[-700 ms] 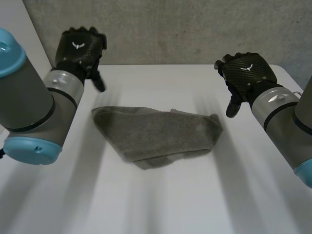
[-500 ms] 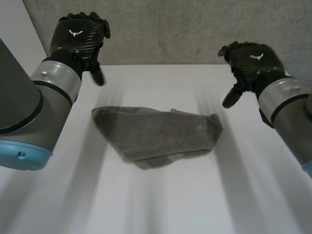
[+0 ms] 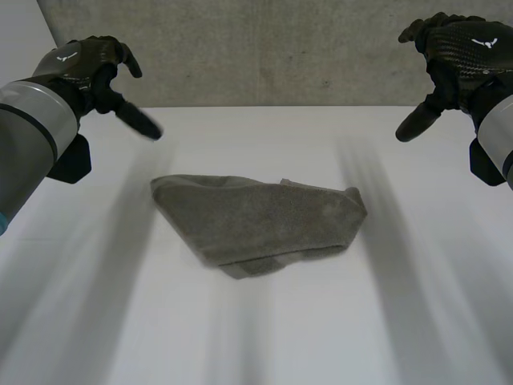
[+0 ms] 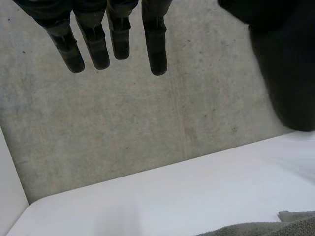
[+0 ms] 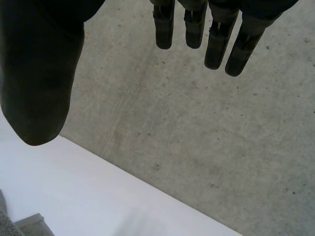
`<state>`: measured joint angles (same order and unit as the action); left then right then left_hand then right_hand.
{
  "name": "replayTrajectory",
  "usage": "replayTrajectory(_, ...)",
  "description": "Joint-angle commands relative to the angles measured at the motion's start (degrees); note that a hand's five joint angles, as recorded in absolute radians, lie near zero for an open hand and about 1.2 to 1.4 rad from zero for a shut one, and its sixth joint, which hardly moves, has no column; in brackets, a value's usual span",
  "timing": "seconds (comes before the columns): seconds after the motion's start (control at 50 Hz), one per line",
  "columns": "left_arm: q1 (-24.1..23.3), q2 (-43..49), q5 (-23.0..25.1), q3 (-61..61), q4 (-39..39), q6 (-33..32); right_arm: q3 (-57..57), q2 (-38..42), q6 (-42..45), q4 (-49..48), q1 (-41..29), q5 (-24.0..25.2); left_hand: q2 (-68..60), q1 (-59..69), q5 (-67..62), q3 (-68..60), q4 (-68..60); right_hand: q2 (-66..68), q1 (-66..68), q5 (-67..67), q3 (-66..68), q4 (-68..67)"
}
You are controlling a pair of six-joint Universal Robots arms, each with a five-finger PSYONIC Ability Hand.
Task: Fold the towel.
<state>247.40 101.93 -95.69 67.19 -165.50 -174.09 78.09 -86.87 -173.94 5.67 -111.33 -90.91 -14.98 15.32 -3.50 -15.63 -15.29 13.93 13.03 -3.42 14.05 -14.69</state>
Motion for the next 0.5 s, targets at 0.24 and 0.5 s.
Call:
replayTrajectory(0.24,0.1,-0.3,0.1,0.9,-0.6,-0.3,0.2,0.3,0.0,0.0,-0.1,-0.1,3.9,-4.3,2.4,4.6,4.2,-3.9,-3.0,3.4,-4.0,4.7)
replayTrajectory(0.5,-0.2,7.4,14.2,4.0,-4.2,-16.1,-0.3,7.4,11.0,12.8,-3.4,9.0,2.9,-3.3,1.4,3.6,3.2,-3.9,-3.0,3.4,-4.0,4.7)
